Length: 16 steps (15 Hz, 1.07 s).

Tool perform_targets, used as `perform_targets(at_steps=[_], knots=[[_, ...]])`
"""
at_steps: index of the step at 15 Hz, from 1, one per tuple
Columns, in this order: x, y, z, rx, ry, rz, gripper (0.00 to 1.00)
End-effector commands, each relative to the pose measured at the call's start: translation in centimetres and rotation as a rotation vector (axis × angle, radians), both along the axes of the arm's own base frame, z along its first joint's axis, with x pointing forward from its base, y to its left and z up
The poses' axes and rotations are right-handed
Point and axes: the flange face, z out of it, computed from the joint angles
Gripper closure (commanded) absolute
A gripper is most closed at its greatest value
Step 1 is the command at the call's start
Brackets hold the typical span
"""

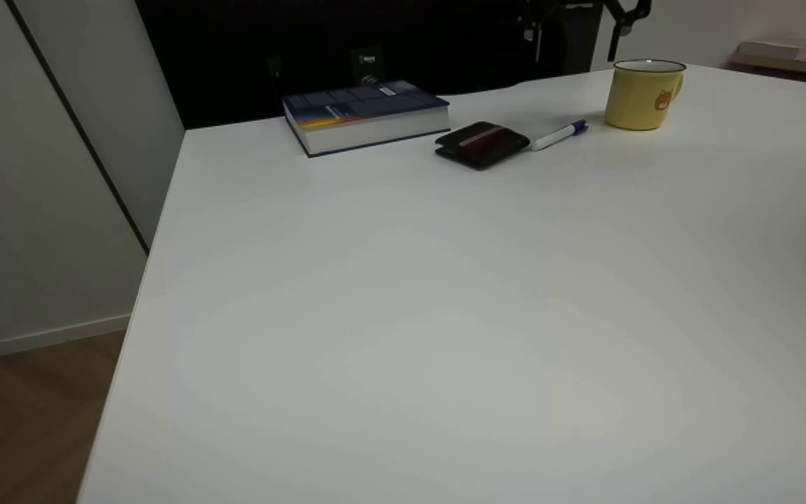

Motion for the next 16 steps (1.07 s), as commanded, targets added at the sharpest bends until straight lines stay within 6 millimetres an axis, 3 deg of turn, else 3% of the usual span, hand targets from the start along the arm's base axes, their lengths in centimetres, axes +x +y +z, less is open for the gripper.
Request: perform_targets(at_steps=[1, 2, 11, 16], knots=[[1.0, -1.0, -1.6, -0.068, -0.017, -0.178, 0.0], [0.1, -0.4, -0.6, -0.033, -0.005, -0.086, 0.0], [0.2, -1.1, -1.1, -0.05, -0.006, -0.146, 0.0], [0.3, -1.3, -2.6, -0.09, 0.04, -0.258, 0.0]])
